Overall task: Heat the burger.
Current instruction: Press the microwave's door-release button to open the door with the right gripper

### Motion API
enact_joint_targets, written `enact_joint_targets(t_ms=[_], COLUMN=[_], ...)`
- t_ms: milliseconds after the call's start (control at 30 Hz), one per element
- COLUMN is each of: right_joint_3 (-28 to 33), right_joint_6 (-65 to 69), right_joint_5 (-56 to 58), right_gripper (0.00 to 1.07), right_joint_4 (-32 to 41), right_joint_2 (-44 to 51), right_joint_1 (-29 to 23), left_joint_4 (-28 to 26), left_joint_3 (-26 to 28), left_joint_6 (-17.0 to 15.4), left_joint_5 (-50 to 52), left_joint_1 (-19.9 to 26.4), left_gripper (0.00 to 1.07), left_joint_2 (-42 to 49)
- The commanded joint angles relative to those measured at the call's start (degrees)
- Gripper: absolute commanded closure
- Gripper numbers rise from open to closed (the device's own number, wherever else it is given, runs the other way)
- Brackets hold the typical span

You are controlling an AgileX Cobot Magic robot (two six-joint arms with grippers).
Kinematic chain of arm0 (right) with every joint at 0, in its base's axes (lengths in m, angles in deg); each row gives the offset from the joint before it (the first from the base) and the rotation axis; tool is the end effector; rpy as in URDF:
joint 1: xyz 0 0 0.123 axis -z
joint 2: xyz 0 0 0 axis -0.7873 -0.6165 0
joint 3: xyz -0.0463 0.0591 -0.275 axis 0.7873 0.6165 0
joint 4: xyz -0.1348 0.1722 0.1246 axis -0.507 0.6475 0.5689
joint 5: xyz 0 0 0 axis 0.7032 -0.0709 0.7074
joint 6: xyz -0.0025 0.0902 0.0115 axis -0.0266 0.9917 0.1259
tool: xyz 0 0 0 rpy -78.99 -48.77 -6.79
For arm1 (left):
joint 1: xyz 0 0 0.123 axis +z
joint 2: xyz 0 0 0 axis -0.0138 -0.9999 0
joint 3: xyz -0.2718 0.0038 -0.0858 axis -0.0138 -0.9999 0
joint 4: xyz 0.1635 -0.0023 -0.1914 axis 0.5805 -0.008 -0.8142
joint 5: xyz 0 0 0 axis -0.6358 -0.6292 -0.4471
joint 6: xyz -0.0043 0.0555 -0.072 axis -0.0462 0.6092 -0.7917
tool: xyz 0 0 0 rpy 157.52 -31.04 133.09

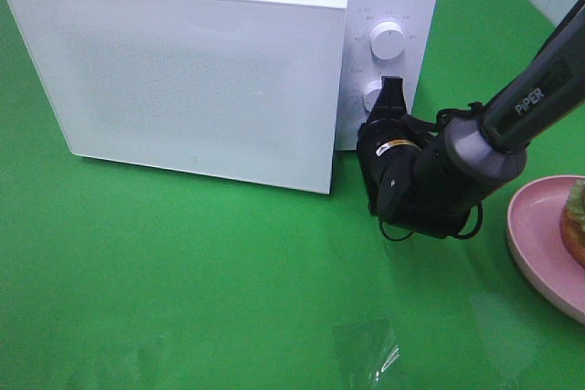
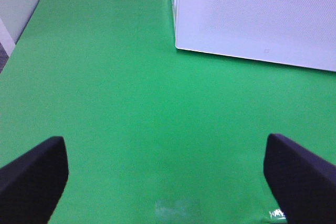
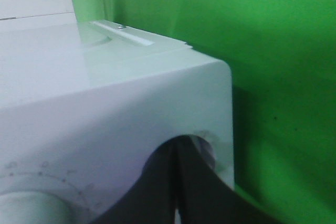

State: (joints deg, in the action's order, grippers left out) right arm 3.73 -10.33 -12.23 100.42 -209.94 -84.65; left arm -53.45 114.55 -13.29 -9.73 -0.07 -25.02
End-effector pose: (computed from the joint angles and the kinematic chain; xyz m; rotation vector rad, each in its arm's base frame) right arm 0.3520 0.1676 0.0719 1.4537 1.3935 1.0377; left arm -0.0089 -0.0042 0.2810 0.0426 2.0394 -0.0595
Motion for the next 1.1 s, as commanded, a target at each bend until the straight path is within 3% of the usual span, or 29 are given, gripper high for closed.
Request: enact_joint_targets(t_ms=[33,767,1033,1100], right_joint_3=[-6.36,-5.67,-0.11,2.92], right_joint_6=[-0.57,-1.83,-1.6,-1.55], right_joint_5=[-14.61,-9.57,-7.51,-2.41], right_gripper=[1.07,1.07,1.07,1.07], right_joint_4=[-3.04,-3.38,-3.21,-6.13], right_joint_2=[-0.06,0.29,2.92,4.64], right_joint_1=[2.75,0.86,-0.06,-0.06], left_joint_4=[-0.46,-0.46,-0.46,-0.46], left_joint_3=[-0.11,-0.11,-0.11,-0.11], left_joint_6=[-0.06,-0.06,-0.06,-0.06], left_joint_5=[0.8,0.8,0.8,0.8], left_joint_1=[-0.29,-0.29,-0.29,-0.29], left_gripper=[0.14,0.14,0.14,0.14], left_joint_2=[1.03,1.03,1.03,1.03])
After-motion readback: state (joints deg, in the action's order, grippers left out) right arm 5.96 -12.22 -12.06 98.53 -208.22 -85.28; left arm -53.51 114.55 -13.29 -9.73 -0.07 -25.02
